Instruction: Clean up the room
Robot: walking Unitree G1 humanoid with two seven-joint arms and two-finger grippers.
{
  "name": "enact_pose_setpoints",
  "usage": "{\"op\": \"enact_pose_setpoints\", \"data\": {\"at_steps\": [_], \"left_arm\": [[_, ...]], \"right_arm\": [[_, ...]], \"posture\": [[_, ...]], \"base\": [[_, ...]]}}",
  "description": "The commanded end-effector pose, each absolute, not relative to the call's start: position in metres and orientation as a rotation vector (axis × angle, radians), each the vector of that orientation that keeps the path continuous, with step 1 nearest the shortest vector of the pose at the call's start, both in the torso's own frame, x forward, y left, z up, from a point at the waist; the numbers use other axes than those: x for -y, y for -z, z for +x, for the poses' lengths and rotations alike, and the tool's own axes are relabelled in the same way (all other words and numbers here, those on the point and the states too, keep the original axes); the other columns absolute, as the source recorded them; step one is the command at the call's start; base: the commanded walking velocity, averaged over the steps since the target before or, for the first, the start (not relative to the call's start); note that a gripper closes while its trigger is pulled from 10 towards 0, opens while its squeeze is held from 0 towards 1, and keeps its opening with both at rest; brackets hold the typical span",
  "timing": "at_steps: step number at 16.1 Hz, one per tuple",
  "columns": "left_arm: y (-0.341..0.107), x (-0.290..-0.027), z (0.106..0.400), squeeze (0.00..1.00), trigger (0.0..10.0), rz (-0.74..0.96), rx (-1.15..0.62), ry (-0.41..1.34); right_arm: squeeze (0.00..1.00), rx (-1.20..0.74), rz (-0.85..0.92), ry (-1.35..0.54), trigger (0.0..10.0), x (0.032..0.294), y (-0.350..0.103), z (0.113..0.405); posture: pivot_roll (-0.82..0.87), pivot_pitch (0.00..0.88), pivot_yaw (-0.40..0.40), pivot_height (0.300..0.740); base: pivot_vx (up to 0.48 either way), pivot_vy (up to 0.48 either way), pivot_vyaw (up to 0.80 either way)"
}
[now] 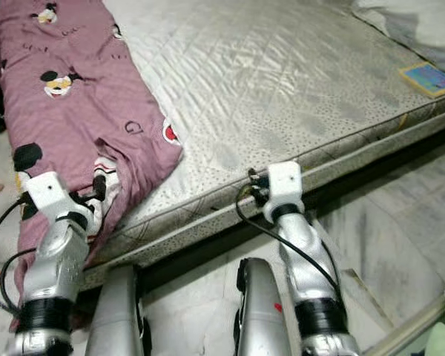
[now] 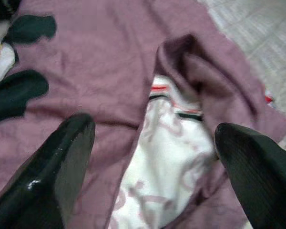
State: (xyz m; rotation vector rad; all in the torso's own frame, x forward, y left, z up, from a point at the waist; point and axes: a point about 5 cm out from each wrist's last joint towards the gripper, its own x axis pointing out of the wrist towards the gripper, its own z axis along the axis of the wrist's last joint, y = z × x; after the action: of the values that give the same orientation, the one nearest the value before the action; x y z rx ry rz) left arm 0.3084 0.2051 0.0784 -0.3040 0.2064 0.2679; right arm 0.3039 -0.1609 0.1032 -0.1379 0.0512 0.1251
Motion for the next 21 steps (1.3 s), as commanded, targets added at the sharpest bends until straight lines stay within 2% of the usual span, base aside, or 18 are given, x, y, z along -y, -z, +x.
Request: {"op": "enact_pose_setpoints", "data": {"at_steps": [1, 4, 6, 13, 17, 21], "left_arm": [[-0.071, -0.207, 0.316, 0.00, 10.0, -0.333, -0.256, -0.267], [-0.067, -0.208, 0.331, 0.00, 10.0, -0.307, -0.312, -0.249], [-0.067, -0.198, 0.339, 0.00, 10.0, -0.284, -0.338, -0.190], [-0.037, -0.134, 0.333, 0.00, 10.0, -0.136, -0.578, 0.240], [-0.031, -0.105, 0.324, 0.00, 10.0, -0.064, -0.601, 0.441], [-0.036, -0.054, 0.312, 0.00, 10.0, -0.025, -0.574, 0.695]], "right_arm": [[0.00, -0.056, -0.158, -0.110, 10.0, 0.172, -0.106, 0.298], [0.00, -0.087, -0.204, -0.102, 10.0, 0.189, -0.105, 0.279], [0.00, -0.098, -0.221, -0.095, 10.0, 0.195, -0.107, 0.271], [0.00, -0.115, -0.227, -0.109, 10.0, 0.190, -0.112, 0.271], [0.00, -0.120, -0.223, -0.112, 10.0, 0.188, -0.111, 0.274], [0.00, -0.119, -0.220, -0.114, 10.0, 0.184, -0.111, 0.278]], "posture": [[-0.08, 0.129, -0.032, 0.561], [-0.12, 0.135, -0.044, 0.561], [-0.15, 0.134, -0.049, 0.561], [-0.16, 0.126, -0.064, 0.561], [-0.16, 0.120, -0.060, 0.561], [-0.15, 0.107, -0.054, 0.561]], "base": [[0.000, 0.000, 0.00], [0.000, 0.000, 0.00], [0.000, 0.000, 0.00], [0.000, 0.000, 0.00], [0.000, 0.000, 0.00], [0.000, 0.000, 0.00]]}}
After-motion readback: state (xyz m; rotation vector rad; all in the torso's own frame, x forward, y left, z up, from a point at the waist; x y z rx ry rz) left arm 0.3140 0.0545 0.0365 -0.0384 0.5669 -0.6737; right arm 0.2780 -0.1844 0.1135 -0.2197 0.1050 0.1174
